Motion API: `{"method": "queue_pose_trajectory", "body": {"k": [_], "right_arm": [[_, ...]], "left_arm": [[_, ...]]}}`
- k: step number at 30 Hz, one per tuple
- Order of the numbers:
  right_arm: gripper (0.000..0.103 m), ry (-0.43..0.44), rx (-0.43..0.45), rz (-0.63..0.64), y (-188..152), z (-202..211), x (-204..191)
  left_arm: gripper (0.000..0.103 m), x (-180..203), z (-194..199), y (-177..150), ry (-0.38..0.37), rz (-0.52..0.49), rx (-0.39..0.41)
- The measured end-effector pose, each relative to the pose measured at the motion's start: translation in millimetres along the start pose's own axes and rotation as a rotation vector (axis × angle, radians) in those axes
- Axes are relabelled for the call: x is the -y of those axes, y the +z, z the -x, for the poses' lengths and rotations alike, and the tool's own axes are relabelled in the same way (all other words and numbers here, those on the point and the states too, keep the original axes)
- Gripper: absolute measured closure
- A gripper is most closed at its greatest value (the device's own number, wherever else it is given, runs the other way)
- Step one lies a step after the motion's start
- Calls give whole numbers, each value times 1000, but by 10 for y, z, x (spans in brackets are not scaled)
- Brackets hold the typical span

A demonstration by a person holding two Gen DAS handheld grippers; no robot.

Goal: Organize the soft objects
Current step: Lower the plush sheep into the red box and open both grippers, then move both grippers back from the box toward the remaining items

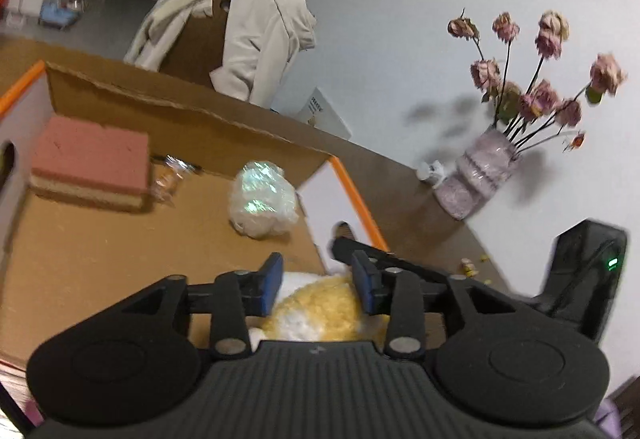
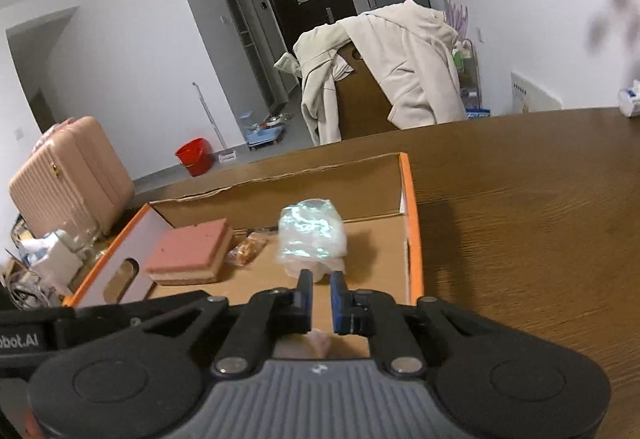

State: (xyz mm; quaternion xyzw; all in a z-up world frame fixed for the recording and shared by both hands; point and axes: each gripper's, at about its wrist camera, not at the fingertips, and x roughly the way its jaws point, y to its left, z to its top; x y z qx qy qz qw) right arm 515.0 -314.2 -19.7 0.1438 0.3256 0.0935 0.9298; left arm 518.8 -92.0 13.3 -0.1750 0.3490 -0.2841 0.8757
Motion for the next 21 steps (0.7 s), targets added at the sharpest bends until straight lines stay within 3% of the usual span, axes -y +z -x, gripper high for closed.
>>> {"method": "queue_pose_trajectory", "body": {"k": [4, 11, 16, 21], "right_arm": [[90, -29, 53, 40, 31, 278, -54], [69, 4, 121, 119, 22, 1085, -233], [50, 14, 156, 219, -239, 1776, -463], [39, 27, 197, 269, -680, 2354, -756]], "left_arm": [[59, 15, 234, 67, 45, -23, 12], [55, 227, 1127, -15, 146, -137, 96], [45, 392, 1850, -438, 254, -247, 169], [36, 464, 2478, -1004, 287, -244, 243]]}}
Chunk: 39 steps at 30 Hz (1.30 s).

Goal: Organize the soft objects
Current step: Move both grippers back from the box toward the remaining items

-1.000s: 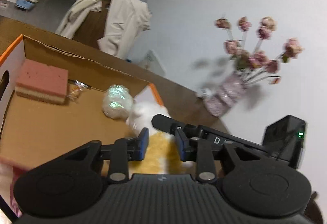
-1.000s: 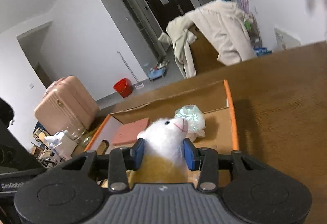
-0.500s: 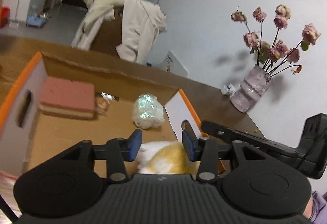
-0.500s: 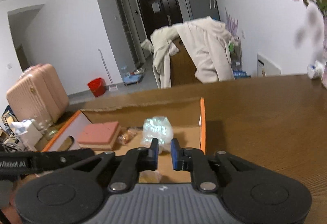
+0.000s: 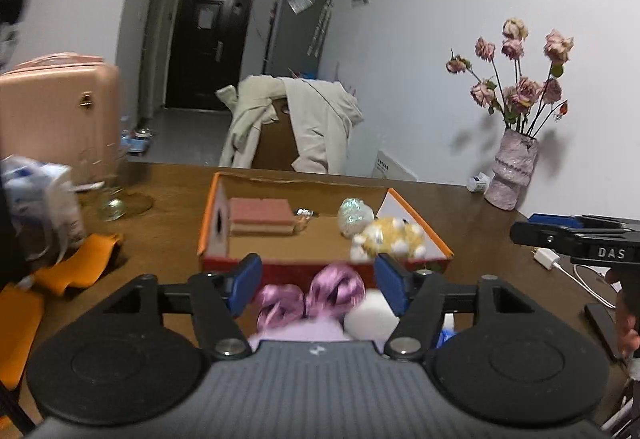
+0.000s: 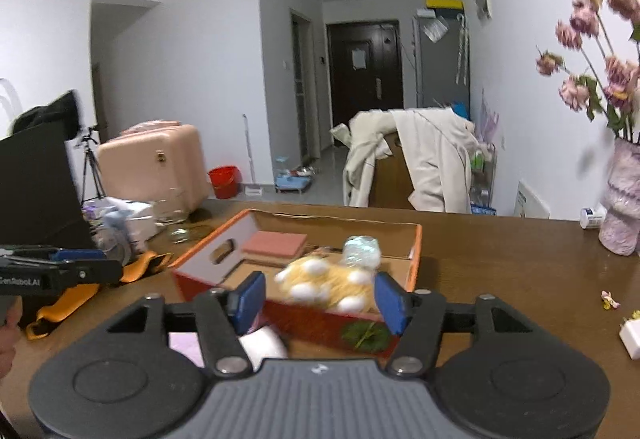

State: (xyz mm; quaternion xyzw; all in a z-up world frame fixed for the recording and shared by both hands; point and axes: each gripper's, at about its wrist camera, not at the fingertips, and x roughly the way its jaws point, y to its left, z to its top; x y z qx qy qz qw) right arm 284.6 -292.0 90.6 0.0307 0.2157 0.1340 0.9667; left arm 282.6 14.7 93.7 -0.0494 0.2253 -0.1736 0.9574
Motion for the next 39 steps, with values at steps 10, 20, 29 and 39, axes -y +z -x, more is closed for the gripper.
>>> {"method": "queue_pose_trajectory", "body": {"k": [10, 20, 29, 39], "right_arm": [[35, 59, -21, -94, -900, 764, -601], [35, 65, -53, -109, -1377, 1068, -917], [35, 54, -65, -178, -1372, 862, -679], [35, 27, -136, -370, -1394, -165, -202]], "left_arm": [[25, -89, 1078, -936, 91, 127, 21], [22, 48, 1346, -1243, 121, 79, -3], [22, 172, 964, -1190, 74, 61, -55], [22, 250, 115, -969, 68, 13, -137]]}}
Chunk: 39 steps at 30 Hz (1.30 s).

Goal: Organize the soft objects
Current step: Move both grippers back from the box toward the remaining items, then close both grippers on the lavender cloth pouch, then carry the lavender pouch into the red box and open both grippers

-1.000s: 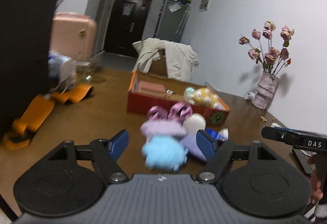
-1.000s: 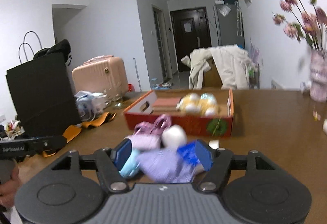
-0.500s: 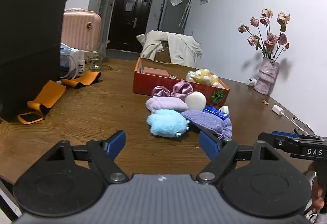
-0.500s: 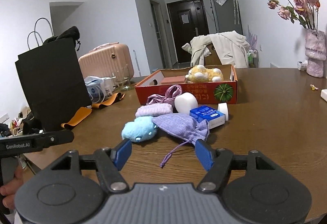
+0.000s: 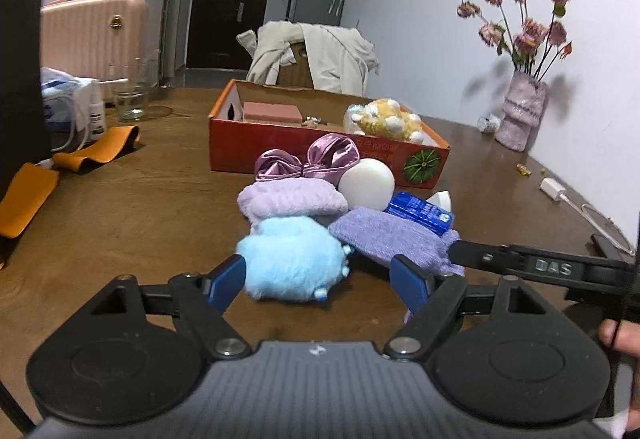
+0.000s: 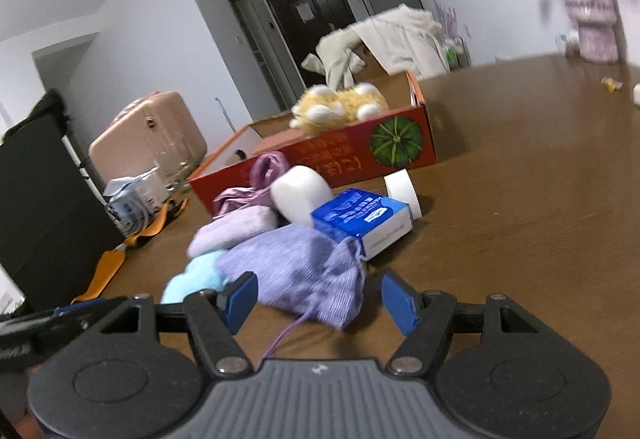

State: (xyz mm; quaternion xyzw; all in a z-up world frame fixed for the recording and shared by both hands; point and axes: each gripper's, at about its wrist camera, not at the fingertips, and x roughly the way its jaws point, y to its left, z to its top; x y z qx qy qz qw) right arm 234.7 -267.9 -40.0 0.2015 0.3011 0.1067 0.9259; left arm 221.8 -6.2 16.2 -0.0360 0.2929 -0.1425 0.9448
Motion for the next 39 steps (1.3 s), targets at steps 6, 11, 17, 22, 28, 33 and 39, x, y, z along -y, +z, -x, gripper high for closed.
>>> {"method": "queue_pose_trajectory", "body": {"k": [6, 11, 17, 22, 28, 33, 39], "right_arm": [[71, 58, -70, 36, 62, -444, 3], [80, 159, -178, 229, 18, -160, 43], [75, 137, -196, 240, 80, 143, 446], [75, 159, -189, 260, 64, 188, 476], [80, 186, -183, 234, 51, 239, 521], [81, 243, -139, 271, 135, 383, 344], [81, 292, -38, 415, 809, 265, 18]], "left_arm": [[23, 20, -333, 105, -3, 1, -38], [32, 97, -332, 89, -65, 13, -38], [44, 485, -466, -95, -232, -42, -124], [70, 595, -610, -168, -263, -34, -154], [95, 667, -562, -171, -296, -44, -150], [96, 594, -331, 45, -316, -28, -72], [97, 317, -329, 688, -316, 20, 53]]}}
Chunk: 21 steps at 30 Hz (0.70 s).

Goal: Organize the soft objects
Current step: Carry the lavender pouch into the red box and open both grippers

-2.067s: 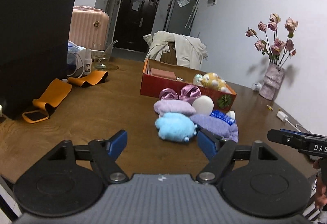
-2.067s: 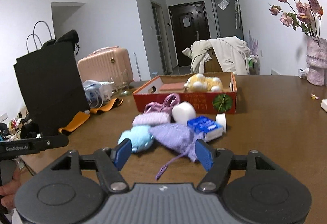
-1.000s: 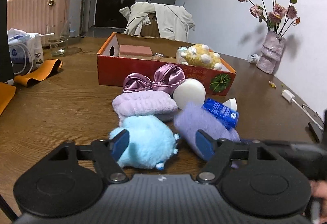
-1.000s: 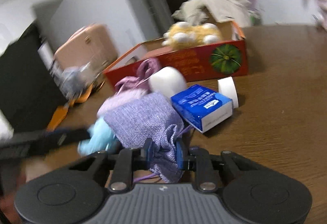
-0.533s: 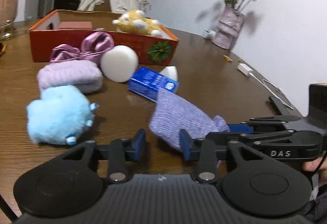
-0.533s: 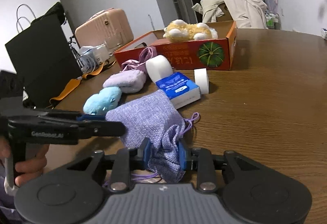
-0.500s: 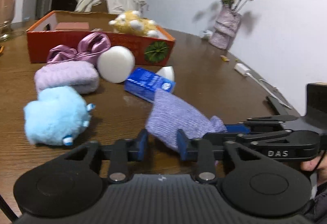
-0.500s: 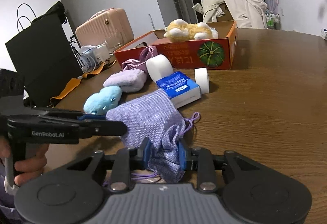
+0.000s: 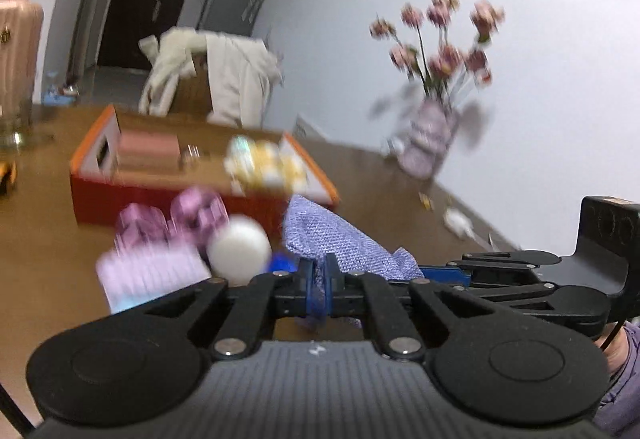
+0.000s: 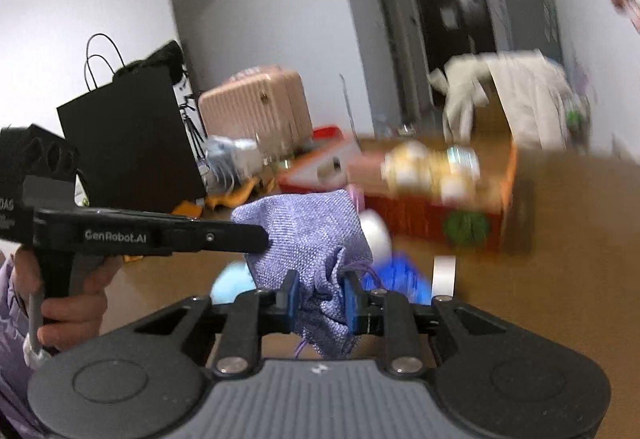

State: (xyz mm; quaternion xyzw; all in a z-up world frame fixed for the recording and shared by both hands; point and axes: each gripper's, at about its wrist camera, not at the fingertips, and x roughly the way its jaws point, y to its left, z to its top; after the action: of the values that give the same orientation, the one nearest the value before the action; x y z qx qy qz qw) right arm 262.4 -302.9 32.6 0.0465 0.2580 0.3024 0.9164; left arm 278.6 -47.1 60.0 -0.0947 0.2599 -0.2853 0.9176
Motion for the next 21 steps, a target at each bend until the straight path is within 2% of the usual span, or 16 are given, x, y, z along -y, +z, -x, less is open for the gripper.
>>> {"method": "queue_pose_trajectory", "body": {"k": [3, 5, 9, 14, 21], "right_arm": [[81, 16, 24, 68, 462, -279, 136], [81, 45, 23, 60, 744, -549, 308], [81, 72, -36, 24, 1087, -1204, 660], [81, 121, -101, -48, 1070, -1924, 949], [78, 125, -204, -28, 978, -2525, 903]], "left_arm": [[97, -179, -177, 415, 36, 1, 65], [97, -336, -335, 641, 65, 9, 87], [97, -769, -791, 944, 111, 57, 38], [97, -1184, -1193, 922, 182, 69, -37], [94, -1496, -1340, 720, 273, 38, -110]]}}
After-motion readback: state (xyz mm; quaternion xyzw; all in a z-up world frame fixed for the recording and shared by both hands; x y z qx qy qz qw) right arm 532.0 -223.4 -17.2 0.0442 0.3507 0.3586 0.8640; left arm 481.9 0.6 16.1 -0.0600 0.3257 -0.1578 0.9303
